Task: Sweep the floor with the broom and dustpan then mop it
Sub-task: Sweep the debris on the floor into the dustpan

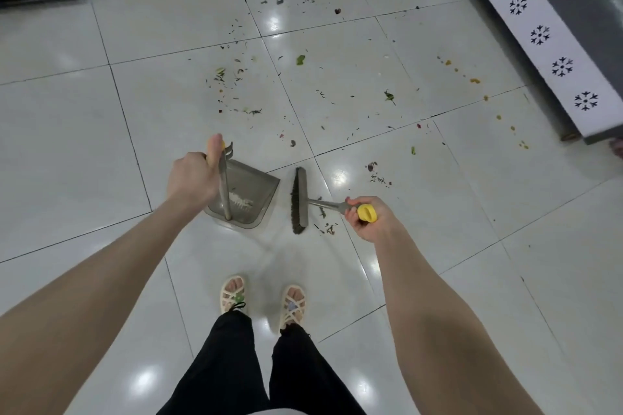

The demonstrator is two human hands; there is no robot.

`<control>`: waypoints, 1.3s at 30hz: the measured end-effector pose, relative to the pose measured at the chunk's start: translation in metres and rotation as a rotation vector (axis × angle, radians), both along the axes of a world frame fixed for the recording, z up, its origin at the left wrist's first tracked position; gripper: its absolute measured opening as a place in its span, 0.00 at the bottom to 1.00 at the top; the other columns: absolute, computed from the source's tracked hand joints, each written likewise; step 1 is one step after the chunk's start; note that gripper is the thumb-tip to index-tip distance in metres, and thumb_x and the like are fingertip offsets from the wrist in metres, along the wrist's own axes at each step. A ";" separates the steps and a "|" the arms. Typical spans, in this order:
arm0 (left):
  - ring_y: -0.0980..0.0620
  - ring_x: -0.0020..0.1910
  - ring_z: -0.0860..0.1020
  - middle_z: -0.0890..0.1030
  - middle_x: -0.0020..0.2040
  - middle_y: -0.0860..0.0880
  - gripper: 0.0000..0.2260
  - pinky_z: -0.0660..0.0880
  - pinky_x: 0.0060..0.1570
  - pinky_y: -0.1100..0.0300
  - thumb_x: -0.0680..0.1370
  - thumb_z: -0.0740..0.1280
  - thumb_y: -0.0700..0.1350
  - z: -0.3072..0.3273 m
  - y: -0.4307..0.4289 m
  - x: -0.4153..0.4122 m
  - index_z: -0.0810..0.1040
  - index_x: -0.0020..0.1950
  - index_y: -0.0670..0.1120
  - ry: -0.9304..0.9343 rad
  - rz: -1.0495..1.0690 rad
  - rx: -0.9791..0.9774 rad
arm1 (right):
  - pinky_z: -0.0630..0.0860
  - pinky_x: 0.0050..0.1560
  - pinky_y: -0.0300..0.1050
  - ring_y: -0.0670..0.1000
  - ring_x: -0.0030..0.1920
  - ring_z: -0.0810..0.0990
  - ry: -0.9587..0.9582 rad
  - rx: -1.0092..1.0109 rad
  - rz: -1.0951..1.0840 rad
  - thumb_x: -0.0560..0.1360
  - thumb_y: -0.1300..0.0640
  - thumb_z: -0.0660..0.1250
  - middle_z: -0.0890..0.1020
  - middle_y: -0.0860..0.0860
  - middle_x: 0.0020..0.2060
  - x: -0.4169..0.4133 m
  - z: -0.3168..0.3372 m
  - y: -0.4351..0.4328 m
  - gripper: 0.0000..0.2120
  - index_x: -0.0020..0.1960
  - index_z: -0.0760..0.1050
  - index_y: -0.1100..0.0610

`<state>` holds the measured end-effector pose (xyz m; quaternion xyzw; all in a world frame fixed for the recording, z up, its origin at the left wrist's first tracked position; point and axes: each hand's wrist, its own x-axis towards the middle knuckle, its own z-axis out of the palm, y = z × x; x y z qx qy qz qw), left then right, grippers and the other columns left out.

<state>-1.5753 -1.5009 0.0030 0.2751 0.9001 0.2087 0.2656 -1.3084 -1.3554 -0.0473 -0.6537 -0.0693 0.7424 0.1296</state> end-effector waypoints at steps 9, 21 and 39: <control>0.41 0.35 0.68 0.70 0.31 0.42 0.25 0.63 0.37 0.53 0.82 0.45 0.58 -0.016 0.011 0.075 0.70 0.42 0.40 0.007 0.008 0.035 | 0.71 0.18 0.33 0.47 0.16 0.71 -0.079 0.071 0.007 0.74 0.68 0.63 0.70 0.55 0.33 0.090 0.004 0.033 0.06 0.40 0.69 0.62; 0.39 0.39 0.73 0.77 0.39 0.37 0.33 0.70 0.39 0.51 0.81 0.44 0.62 0.005 -0.033 0.080 0.74 0.42 0.36 0.008 0.127 0.091 | 0.71 0.19 0.30 0.45 0.17 0.71 0.081 0.013 0.184 0.76 0.65 0.61 0.69 0.54 0.34 0.068 0.025 0.008 0.05 0.41 0.70 0.62; 0.39 0.35 0.74 0.71 0.31 0.42 0.37 0.70 0.35 0.53 0.78 0.44 0.67 0.025 -0.124 0.046 0.74 0.38 0.36 0.009 0.228 0.020 | 0.69 0.17 0.31 0.45 0.16 0.71 0.148 -0.090 0.284 0.77 0.64 0.60 0.70 0.56 0.32 -0.013 0.005 -0.081 0.08 0.38 0.69 0.61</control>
